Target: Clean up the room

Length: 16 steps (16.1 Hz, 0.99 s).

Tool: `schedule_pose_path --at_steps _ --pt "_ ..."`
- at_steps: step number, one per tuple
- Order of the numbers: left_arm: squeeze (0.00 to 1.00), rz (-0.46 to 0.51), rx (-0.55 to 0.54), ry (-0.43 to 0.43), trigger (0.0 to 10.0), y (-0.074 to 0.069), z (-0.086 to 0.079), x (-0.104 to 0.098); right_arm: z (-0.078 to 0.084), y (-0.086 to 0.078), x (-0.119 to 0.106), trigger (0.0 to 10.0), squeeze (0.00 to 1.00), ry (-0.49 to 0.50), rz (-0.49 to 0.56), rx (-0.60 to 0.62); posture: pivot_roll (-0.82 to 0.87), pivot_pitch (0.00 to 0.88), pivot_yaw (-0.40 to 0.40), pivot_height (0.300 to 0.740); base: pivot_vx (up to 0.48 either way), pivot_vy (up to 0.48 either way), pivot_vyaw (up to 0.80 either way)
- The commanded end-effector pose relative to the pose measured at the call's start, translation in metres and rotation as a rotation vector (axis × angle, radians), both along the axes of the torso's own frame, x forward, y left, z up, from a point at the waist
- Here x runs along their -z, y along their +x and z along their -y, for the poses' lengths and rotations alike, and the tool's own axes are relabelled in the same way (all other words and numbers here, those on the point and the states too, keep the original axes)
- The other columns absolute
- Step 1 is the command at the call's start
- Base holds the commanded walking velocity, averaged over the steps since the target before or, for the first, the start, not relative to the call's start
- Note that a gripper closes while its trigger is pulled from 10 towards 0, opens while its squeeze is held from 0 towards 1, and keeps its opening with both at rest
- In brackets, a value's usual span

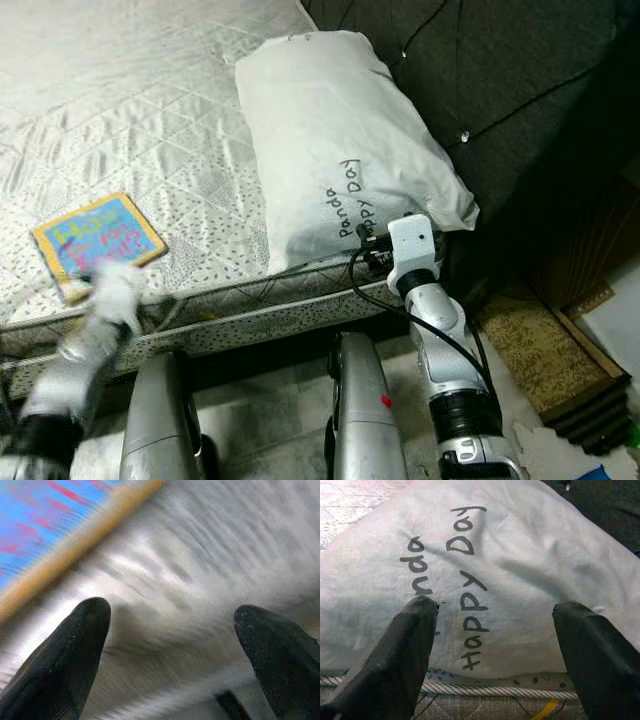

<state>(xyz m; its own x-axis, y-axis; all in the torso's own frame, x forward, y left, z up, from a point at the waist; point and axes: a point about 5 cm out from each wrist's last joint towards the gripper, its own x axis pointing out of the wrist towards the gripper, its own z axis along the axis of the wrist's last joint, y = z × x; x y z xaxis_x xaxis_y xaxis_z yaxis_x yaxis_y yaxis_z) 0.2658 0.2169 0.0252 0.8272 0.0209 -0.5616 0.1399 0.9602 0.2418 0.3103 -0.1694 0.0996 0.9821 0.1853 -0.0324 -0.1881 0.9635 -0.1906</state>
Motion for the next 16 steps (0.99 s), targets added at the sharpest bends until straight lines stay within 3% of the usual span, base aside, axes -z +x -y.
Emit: schedule_pose_path --at_steps 1,2,3,4,5,7,10,12,13,14,16 --pt "1.00 -0.037 0.064 0.053 10.0 -0.003 0.000 0.000 0.004 0.002 -0.001 10.0 0.00 0.003 0.005 0.011 -0.07 0.010 -0.029 0.510 0.000 0.000 0.00" --pt "1.00 -0.071 0.118 0.118 10.0 -0.006 -0.002 -0.001 0.002 0.003 -0.002 10.0 0.00 0.004 0.004 0.005 -0.07 0.008 -0.035 0.510 0.000 0.000 0.00" --pt "1.00 -0.023 0.045 0.066 10.0 -0.001 -0.004 -0.009 0.001 0.003 -0.001 10.0 0.00 0.004 0.003 0.000 -0.07 0.009 -0.037 0.510 0.000 0.000 0.00" --pt "1.00 0.143 -0.122 0.046 10.0 0.009 -0.011 -0.029 0.001 0.004 -0.001 10.0 0.00 0.003 0.002 -0.004 -0.07 0.009 -0.037 0.510 0.000 0.000 0.00" --pt "1.00 0.216 -0.237 0.011 10.0 0.011 -0.015 -0.038 0.001 0.004 -0.001 10.0 0.00 0.002 0.002 -0.003 -0.06 0.009 -0.036 0.510 0.000 0.000 0.00" --pt "1.00 0.300 -0.386 -0.051 10.0 0.004 -0.015 -0.050 0.002 0.004 -0.001 10.0 0.00 0.002 0.000 0.000 -0.06 0.011 -0.035 0.510 0.000 0.000 0.00" --pt "1.00 0.398 -0.516 -0.036 10.0 -0.010 -0.014 -0.060 0.000 0.003 0.000 10.0 0.00 0.008 -0.003 -0.002 -0.05 0.013 -0.037 0.510 0.000 0.000 0.00" --pt "1.00 0.370 -0.651 -0.112 10.0 -0.019 -0.021 -0.050 0.000 0.003 0.001 10.0 0.00 0.036 -0.013 -0.003 -0.05 0.014 -0.038 0.510 0.000 0.000 0.00" --pt "0.40 0.389 -0.646 -0.121 10.0 -0.020 -0.022 -0.051 0.001 0.002 0.002 10.0 0.00 0.062 -0.014 0.005 -0.05 0.013 -0.037 0.510 0.000 0.000 0.00" --pt "0.00 0.424 -0.609 -0.118 10.0 -0.017 -0.020 -0.055 0.002 0.002 0.002 10.0 0.00 0.091 -0.017 0.018 -0.04 0.011 -0.035 0.510 0.000 0.000 0.00" --pt "0.00 0.456 -0.558 -0.137 10.0 -0.013 -0.011 -0.059 -0.001 0.003 0.001 10.0 0.00 0.154 -0.026 0.031 -0.04 0.007 -0.032 0.510 0.000 0.000 0.00"
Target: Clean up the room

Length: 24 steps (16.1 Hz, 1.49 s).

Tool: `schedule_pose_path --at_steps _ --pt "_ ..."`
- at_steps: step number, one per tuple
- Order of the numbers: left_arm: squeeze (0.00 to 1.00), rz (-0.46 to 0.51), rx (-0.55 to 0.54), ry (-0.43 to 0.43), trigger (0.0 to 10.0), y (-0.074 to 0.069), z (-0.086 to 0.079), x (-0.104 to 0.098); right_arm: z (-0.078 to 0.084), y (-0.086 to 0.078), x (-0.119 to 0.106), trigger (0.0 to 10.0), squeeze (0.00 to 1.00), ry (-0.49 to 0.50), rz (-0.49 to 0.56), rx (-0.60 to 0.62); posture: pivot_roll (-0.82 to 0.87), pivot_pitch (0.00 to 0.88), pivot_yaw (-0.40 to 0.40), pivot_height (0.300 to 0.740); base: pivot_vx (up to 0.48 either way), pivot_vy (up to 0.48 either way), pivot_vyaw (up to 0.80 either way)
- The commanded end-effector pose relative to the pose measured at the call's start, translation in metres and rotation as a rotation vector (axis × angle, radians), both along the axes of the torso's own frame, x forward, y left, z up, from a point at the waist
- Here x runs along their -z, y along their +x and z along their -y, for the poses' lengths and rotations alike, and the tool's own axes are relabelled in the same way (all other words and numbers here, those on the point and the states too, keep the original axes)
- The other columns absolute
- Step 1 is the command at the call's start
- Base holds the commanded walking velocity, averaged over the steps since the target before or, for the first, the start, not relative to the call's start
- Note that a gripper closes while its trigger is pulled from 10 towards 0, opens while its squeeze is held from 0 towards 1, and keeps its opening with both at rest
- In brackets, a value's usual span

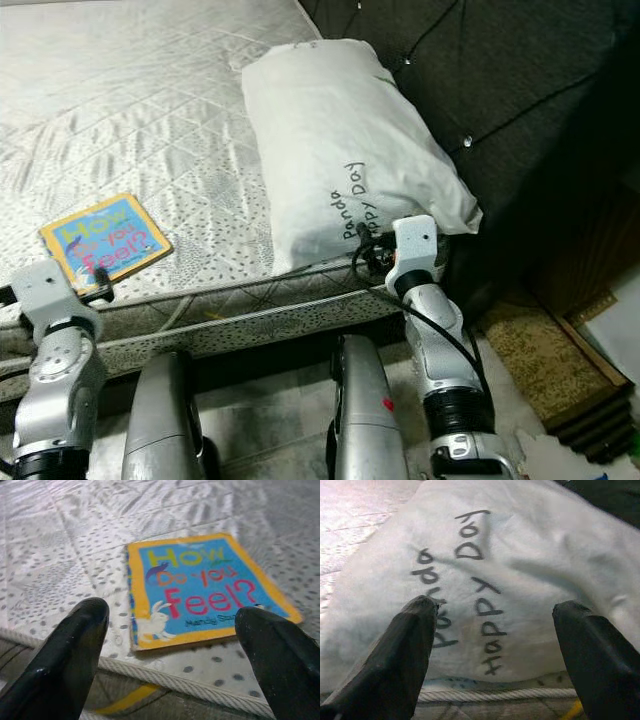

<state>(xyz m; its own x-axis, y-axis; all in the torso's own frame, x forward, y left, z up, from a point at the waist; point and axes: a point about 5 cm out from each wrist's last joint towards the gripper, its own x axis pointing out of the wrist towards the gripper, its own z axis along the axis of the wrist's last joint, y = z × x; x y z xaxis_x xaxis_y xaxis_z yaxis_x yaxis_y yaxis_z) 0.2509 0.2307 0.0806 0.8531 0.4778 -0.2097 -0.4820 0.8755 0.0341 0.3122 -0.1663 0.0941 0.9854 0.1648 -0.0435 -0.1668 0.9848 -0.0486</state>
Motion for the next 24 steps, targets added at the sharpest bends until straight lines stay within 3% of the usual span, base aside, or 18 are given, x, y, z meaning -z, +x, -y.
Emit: schedule_pose_path --at_steps 1,2,4,6,8,11,13,16,20,21,22,24 --pt "0.00 0.023 0.028 -0.013 10.0 0.002 0.009 -0.003 -0.002 0.002 -0.005 10.0 0.00 0.030 0.016 -0.011 -0.04 0.005 -0.029 0.510 0.000 0.000 0.00" --pt "0.00 0.022 0.012 0.000 10.0 0.001 0.011 -0.003 -0.005 0.002 -0.006 10.0 0.00 0.042 0.021 -0.020 -0.04 0.005 -0.029 0.510 0.000 0.000 0.00" --pt "0.00 -0.011 -0.062 -0.057 10.0 -0.006 0.003 0.005 -0.006 0.000 -0.004 10.0 0.00 0.032 0.014 -0.023 -0.04 0.006 -0.027 0.510 0.000 0.000 0.00" --pt "0.00 -0.060 -0.117 -0.060 10.0 -0.011 -0.009 0.015 -0.003 -0.002 -0.002 10.0 0.00 0.025 0.004 -0.016 -0.04 0.018 -0.026 0.510 0.000 0.000 0.00" --pt "0.00 -0.083 -0.151 -0.042 10.0 -0.010 -0.026 0.020 0.001 -0.005 -0.001 10.0 0.00 0.016 -0.002 -0.007 -0.05 0.030 -0.028 0.510 0.000 0.000 0.00" --pt "0.00 -0.087 -0.154 -0.037 10.0 0.002 -0.035 0.017 0.003 -0.006 0.000 10.0 0.00 0.017 -0.011 -0.007 -0.06 0.037 -0.032 0.510 0.000 0.000 0.00" --pt "0.00 -0.048 -0.097 -0.014 10.0 0.010 -0.027 0.010 0.003 -0.004 -0.003 10.0 0.00 0.041 -0.004 -0.004 -0.06 0.039 -0.031 0.510 0.000 0.000 0.00" --pt "0.00 -0.019 -0.011 -0.066 10.0 0.016 -0.001 0.013 -0.005 -0.002 -0.013 10.0 0.00 0.121 0.027 -0.030 -0.06 0.028 -0.025 0.510 0.000 0.000 -0.18" --pt "0.00 -0.009 0.050 -0.077 10.0 0.020 0.013 0.015 -0.011 0.003 -0.017 10.0 0.00 0.144 0.042 -0.040 -0.05 0.000 -0.015 0.532 0.000 0.000 -0.24" --pt "0.00 0.009 0.096 -0.043 10.0 0.023 0.019 0.012 -0.012 0.005 -0.018 10.0 0.00 0.148 0.043 -0.035 -0.04 0.000 -0.012 0.541 0.000 0.000 0.00" --pt "0.00 0.045 0.172 0.066 10.0 0.028 0.029 0.003 -0.012 0.007 -0.018 10.0 0.00 0.156 0.044 -0.028 -0.04 0.000 -0.010 0.555 0.000 0.000 0.00" --pt "0.00 0.094 0.207 0.126 10.0 0.031 0.035 -0.006 -0.015 0.009 -0.019 10.0 0.00 0.165 0.047 -0.028 -0.03 0.000 -0.004 0.573 0.000 0.000 0.00"
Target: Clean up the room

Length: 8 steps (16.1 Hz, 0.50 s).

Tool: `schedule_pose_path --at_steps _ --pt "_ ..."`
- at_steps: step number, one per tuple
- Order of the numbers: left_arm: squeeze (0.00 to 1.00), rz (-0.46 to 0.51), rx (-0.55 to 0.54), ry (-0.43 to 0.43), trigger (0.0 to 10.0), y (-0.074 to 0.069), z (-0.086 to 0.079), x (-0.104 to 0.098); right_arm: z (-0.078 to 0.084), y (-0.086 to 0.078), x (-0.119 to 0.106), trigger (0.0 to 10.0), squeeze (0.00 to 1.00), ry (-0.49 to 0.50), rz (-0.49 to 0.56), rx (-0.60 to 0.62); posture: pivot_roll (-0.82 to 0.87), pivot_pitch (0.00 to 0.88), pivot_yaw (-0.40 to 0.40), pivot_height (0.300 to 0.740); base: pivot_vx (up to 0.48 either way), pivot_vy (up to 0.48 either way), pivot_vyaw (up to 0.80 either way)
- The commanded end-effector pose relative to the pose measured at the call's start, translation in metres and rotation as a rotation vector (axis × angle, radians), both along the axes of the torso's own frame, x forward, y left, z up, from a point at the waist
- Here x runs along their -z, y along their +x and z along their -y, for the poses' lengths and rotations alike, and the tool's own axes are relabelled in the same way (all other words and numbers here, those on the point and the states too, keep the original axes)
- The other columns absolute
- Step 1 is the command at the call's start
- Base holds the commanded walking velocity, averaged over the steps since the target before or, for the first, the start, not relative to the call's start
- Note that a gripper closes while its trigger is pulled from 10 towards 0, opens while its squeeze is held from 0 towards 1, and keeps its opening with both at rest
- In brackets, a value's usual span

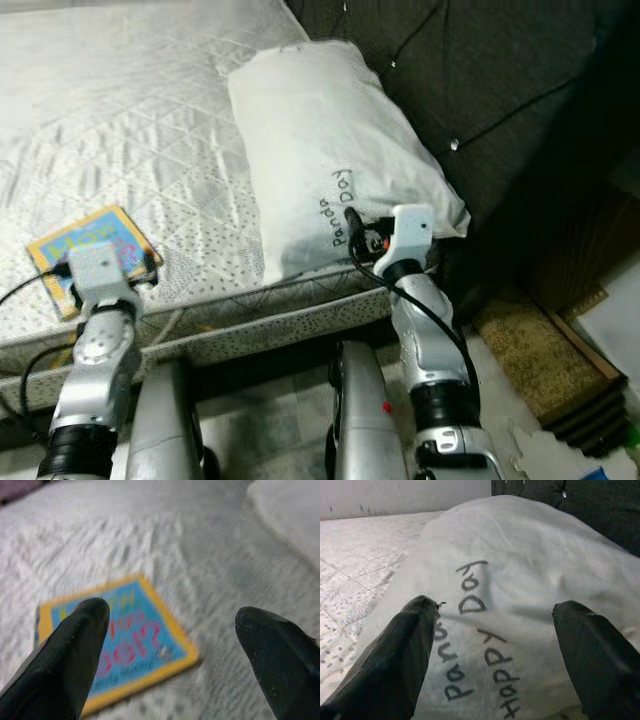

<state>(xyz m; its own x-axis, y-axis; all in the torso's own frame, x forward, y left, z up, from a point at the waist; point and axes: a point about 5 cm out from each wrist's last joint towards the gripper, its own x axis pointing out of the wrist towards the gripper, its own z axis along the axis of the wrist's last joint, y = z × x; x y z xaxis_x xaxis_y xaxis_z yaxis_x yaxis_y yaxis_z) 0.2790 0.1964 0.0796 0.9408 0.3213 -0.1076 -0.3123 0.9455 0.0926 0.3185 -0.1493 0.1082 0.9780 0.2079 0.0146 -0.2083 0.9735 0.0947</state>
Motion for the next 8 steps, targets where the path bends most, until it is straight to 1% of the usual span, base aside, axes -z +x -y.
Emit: schedule_pose_path --at_steps 1,3,5,7,8 --pt "0.00 0.037 0.019 0.014 10.0 0.0040 0.0013 -0.0076 0.0014 0.0037 -0.0049 10.0 0.00 0.015 0.017 0.014 -0.03 0.000 -0.001 0.578 0.000 0.000 0.00" --pt "0.00 0.069 0.034 -0.001 10.0 0.0059 0.0020 -0.0104 -0.0014 0.0058 -0.0056 10.0 0.00 0.021 0.023 0.014 -0.03 0.000 0.004 0.601 0.000 0.000 0.00" --pt "0.00 0.078 0.048 0.026 10.0 0.0068 0.0036 -0.0110 -0.0012 0.0066 -0.0053 10.0 0.00 0.022 0.026 0.018 -0.03 0.000 0.006 0.624 0.000 0.000 0.00" --pt "0.00 0.104 0.068 0.032 10.0 0.0071 0.0064 -0.0131 -0.0002 0.0065 -0.0044 10.0 0.00 0.021 0.027 0.025 -0.03 0.000 0.009 0.638 0.000 0.000 0.00" --pt "0.00 0.114 0.084 0.036 10.0 0.0074 0.0085 -0.0134 0.0003 0.0065 -0.0036 10.0 0.00 0.022 0.027 0.030 -0.03 0.000 0.013 0.652 0.000 0.000 0.00"
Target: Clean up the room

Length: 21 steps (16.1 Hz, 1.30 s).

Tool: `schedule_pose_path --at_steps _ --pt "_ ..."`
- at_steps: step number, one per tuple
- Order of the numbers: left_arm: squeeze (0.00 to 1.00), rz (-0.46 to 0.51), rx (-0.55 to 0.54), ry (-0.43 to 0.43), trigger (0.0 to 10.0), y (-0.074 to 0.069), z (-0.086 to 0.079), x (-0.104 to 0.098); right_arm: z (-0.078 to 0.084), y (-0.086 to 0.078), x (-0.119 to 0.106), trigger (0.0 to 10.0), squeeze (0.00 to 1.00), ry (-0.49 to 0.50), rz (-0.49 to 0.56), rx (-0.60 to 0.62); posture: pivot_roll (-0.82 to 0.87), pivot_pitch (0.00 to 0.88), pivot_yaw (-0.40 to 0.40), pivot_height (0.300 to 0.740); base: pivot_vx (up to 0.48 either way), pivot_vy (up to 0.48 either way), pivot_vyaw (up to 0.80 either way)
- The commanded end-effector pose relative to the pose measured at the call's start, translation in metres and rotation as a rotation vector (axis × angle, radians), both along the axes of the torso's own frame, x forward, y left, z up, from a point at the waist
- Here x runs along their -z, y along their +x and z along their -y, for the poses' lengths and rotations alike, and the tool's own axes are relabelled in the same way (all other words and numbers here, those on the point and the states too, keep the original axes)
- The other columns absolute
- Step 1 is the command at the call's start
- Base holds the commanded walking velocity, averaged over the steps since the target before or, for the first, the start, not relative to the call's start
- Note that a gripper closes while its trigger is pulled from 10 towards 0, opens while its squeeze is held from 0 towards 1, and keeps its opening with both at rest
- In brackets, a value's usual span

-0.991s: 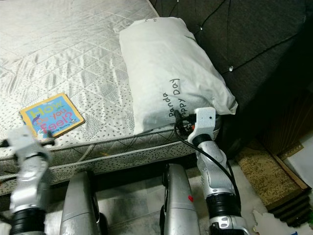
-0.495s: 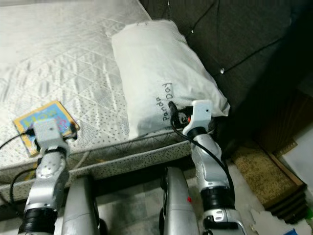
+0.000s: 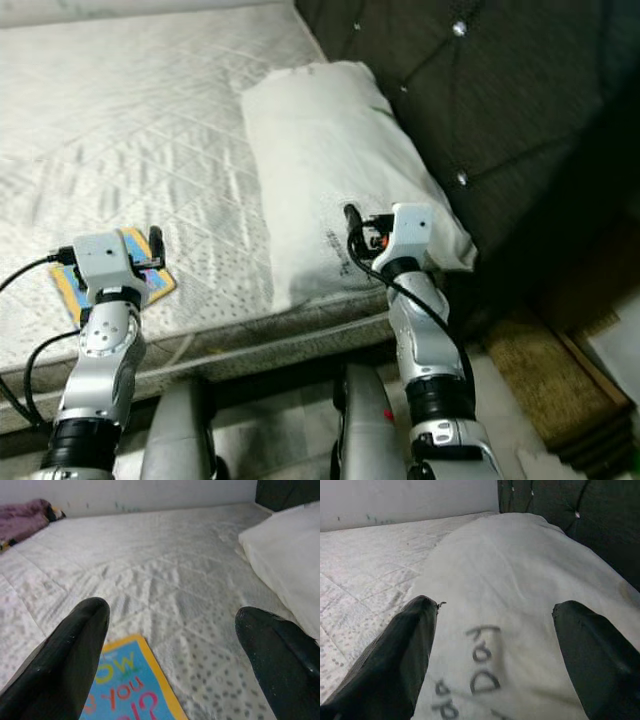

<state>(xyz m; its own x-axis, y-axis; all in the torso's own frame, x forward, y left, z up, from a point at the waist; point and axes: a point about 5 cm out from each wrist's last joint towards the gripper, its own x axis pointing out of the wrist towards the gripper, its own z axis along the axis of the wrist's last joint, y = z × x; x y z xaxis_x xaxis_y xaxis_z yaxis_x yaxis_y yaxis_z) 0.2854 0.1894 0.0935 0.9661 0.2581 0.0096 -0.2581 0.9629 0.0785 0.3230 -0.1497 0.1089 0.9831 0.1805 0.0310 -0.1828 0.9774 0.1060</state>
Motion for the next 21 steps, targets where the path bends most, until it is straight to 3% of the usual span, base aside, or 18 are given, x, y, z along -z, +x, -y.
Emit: schedule_pose_path --at_steps 1,8,14,17,21 --pt "0.00 -0.002 0.021 0.018 10.0 0.001 0.002 0.001 0.000 0.002 -0.002 10.0 0.00 0.008 0.014 0.006 -0.04 0.000 0.015 0.661 0.000 0.000 0.00" --pt "0.00 0.056 0.109 0.102 10.0 0.009 0.018 -0.009 0.005 0.005 -0.002 10.0 0.00 -0.017 0.010 0.048 -0.04 0.000 0.018 0.707 0.000 0.000 0.00" --pt "0.00 0.053 0.134 0.081 10.0 0.008 0.020 -0.006 0.008 0.002 0.002 10.0 0.00 -0.054 0.024 0.073 -0.04 0.000 0.020 0.707 0.000 0.000 0.00" --pt "0.00 0.040 0.128 0.079 10.0 0.008 0.019 -0.004 0.010 0.002 0.003 10.0 0.00 -0.066 0.022 0.082 -0.03 0.000 0.018 0.737 0.000 0.000 0.00" --pt "0.00 0.042 0.138 0.051 10.0 0.008 0.020 -0.003 0.010 0.002 0.004 10.0 0.00 -0.068 0.019 0.080 -0.03 0.000 0.011 0.740 0.000 0.000 0.00"
